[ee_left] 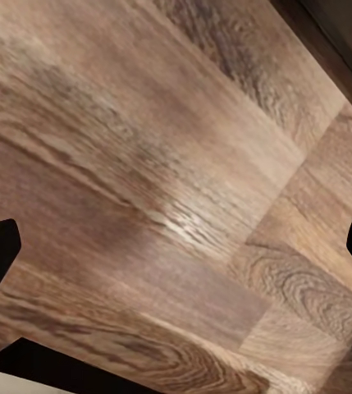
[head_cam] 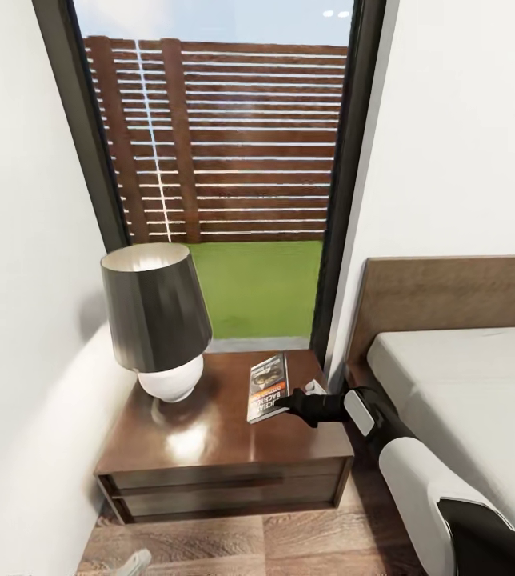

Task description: In the bedroom, move the book from the bed onto either nightstand, and place the two sandals side by side next to the bed.

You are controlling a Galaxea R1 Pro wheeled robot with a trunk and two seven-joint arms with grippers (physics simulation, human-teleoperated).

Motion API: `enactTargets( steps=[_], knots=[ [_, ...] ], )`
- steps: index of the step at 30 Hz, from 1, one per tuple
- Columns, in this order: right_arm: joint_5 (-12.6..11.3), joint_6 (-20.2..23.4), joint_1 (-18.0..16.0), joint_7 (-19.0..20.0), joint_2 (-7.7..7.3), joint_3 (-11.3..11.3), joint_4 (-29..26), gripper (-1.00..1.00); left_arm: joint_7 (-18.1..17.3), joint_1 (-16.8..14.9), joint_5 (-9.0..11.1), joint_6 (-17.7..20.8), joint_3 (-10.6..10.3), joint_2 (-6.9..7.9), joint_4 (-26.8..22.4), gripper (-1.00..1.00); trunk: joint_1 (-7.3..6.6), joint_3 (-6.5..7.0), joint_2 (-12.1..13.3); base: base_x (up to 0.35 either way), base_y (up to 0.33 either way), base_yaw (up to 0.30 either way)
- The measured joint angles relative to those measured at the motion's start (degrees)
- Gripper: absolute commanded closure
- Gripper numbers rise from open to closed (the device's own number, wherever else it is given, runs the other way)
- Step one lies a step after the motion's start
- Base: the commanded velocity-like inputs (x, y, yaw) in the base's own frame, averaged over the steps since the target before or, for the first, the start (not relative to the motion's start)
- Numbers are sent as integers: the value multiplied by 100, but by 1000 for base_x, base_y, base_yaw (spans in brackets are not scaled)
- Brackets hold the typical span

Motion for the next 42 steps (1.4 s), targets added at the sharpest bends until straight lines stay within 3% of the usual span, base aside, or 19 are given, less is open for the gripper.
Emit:
enactTargets(
  steps=[28,42],
  knots=[
    [0,0,0,-1,0,0,0,100,-11,1,-6,-3,-2,1,3,-100,613,-503,-1119,0,0,0],
    [-5,1,-1,0,-8,-1,0,100,-5,8,-68,-15,-41,-19,69,-100,613,-526,-1122,103,0,0]
  ],
)
